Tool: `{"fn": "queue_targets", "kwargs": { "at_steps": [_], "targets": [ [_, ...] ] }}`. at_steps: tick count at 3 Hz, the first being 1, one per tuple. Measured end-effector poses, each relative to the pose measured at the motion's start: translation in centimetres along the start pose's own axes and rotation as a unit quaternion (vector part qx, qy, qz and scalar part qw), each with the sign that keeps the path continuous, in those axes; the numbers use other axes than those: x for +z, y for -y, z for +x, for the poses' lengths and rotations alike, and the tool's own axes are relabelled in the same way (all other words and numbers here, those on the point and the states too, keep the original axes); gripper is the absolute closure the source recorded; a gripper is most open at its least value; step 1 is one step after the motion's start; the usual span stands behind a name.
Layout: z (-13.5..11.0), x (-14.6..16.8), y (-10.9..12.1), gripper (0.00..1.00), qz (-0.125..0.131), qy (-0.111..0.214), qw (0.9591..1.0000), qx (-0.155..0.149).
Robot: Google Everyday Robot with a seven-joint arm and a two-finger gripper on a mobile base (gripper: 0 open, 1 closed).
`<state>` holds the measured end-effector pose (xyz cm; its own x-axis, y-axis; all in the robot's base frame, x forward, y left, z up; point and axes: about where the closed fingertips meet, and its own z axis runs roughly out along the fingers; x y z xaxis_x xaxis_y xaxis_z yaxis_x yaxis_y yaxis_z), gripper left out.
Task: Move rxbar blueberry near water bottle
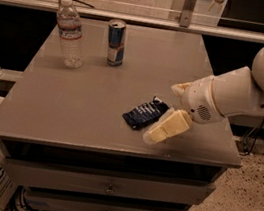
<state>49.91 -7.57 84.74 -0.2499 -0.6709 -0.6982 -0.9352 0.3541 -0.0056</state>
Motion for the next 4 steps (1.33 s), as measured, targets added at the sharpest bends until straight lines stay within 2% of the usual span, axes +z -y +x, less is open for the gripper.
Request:
{"fn": "queue_targets", "kwargs": {
  "at_steps": [1,2,4],
  "targets": [
    [0.3,1.9,0.31,0.0,0.016,0.014,0.9997,-0.016],
    [0.29,1.91,0.31,0.0,0.016,0.014,0.9996,-0.016],
    [-0.1,1.83,0.84,0.0,0.038,0.024,0.9988,-0.021]
  ]
}}
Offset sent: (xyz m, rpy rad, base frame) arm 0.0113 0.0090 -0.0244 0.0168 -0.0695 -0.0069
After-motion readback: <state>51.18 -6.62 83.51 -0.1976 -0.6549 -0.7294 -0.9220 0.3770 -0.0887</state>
